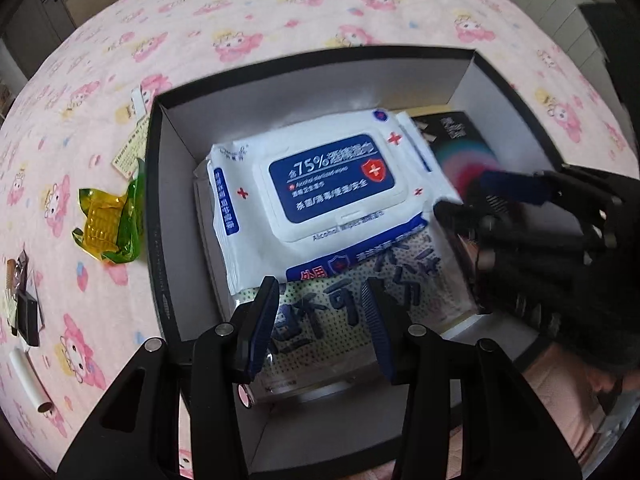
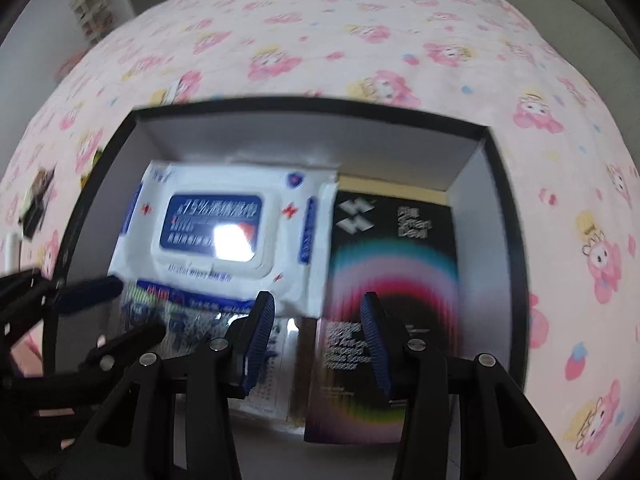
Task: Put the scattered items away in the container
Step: 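Lower the wipes pack flat onto the bead-art pack and open the left tool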
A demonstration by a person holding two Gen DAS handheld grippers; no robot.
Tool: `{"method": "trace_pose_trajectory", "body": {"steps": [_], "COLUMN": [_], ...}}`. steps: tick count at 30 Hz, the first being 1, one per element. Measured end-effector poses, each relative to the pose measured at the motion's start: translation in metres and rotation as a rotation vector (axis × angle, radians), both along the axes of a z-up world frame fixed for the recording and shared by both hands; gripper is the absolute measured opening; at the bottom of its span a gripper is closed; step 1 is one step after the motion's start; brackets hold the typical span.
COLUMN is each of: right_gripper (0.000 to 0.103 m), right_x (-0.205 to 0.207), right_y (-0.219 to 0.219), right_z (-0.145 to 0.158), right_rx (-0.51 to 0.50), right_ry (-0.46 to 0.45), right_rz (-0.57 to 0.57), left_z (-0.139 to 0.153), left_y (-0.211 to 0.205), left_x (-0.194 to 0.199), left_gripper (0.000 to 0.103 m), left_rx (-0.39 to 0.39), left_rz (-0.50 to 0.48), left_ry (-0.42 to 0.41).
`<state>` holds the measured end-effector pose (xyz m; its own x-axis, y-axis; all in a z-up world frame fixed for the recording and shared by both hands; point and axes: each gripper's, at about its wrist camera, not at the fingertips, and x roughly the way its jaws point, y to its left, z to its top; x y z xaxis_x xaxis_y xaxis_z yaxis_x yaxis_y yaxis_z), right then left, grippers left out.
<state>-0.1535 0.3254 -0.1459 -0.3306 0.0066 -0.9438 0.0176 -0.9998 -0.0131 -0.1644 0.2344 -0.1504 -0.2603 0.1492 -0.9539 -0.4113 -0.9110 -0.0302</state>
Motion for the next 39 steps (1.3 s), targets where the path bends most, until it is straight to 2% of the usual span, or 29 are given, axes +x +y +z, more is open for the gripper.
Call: {"method": "trace_pose_trajectory", "body": {"steps": [2,5,15,23,26,30,34,39], "right_gripper": [0.041,0.041,0.042,0.042,0.042,0.042,0.042,0.042], "right_x": [0.001,-0.001,-0.010,-0.021,-0.020,-0.013,-0.012,-0.016], "right_y": [-0.011,-0.012,-0.006,0.005,0.008,-0.002,-0.009,-0.006], "right_z": [-0.007,-0.012,-0.016,-0.015,-0.014,-0.012,-0.012,-0.009], "right_rx": [0.025,0.025,0.080,0.067,0.055,0.102,0.140,0.120], "right_ry": [-0.031,-0.047,-0.039,-0.009,-0.011,-0.003,-0.006,-0.010], "right_rz": [0.048,0.050,0.006,-0.063,-0.073,-0.049,-0.029,-0.039], "left_z": [-0.004,-0.006,-0.017,-0.017,-0.013,-0.009,-0.008,-0.010], "left_y": [0.002,0.004,0.010,0.012,0.012,0.004,0.006,0.008], "left_x": [-0.002,-0.005,-0.017,-0.035,-0.029,-0.015,-0.007,-0.016], "left_gripper": [0.039,0.039,0.035,0.034,0.035,0.036,0.036,0.034], "left_rx": [-0.023,-0.037,-0.031,-0.019,-0.004,0.029,0.015,-0.004], "left_rz": [0.002,0.011,0.043,0.086,0.083,0.071,0.063,0.084], "left_ry": [0.002,0.003,-0.021,-0.015,-0.019,-0.049,-0.036,-0.034]}}
